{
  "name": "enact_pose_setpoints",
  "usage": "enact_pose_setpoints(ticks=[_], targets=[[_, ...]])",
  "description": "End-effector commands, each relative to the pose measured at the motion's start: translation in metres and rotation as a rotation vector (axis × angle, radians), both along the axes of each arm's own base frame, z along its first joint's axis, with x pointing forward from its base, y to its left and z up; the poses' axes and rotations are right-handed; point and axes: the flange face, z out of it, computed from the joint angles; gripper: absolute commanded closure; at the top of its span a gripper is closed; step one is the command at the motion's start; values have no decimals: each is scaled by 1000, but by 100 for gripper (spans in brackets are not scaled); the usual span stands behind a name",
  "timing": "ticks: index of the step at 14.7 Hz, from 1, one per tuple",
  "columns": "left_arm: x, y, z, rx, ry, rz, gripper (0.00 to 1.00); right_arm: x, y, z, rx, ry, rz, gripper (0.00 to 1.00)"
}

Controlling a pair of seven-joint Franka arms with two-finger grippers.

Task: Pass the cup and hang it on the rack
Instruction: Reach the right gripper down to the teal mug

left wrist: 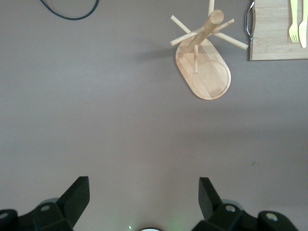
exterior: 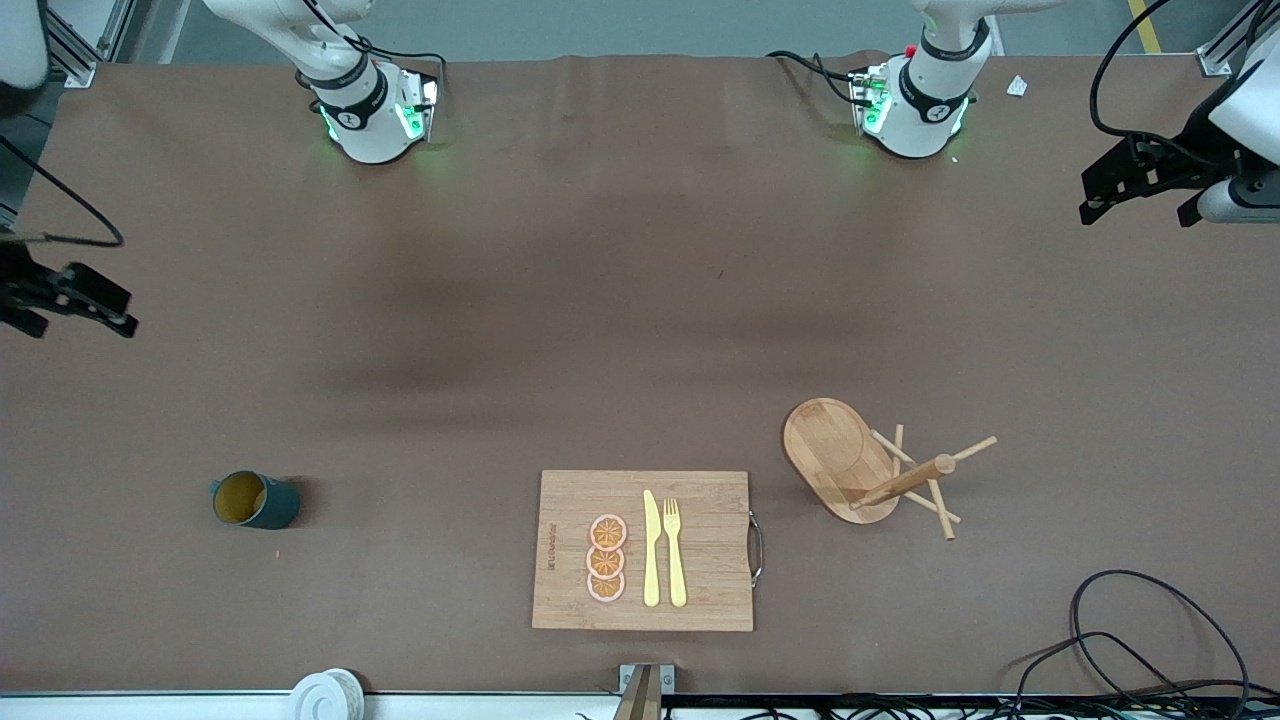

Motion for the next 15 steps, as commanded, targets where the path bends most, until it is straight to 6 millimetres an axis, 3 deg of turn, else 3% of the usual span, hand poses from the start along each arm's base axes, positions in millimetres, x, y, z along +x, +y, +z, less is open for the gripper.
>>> enact_pose_setpoints(ticks=[1, 4, 6, 8, 12, 15], targets=[[-1, -4, 6, 15, -7, -29, 0, 38, 5, -79, -1, 90, 2, 0], [2, -5, 3, 14, -3, -32, 0, 63, 10, -155, 1, 139, 8, 0], [3, -7, 2, 11, -3, -35, 0, 76, 24, -196, 24, 133, 9, 0], [5, -7, 0, 1, -1, -35, 0, 87, 36, -228, 45, 116, -29, 0], [8, -10, -5, 0, 8, -27, 0, 111, 32, -292, 19, -18, -26, 0], [10, -7, -8, 0, 14, -21, 0, 118, 23, -322, 6, -66, -1, 0]])
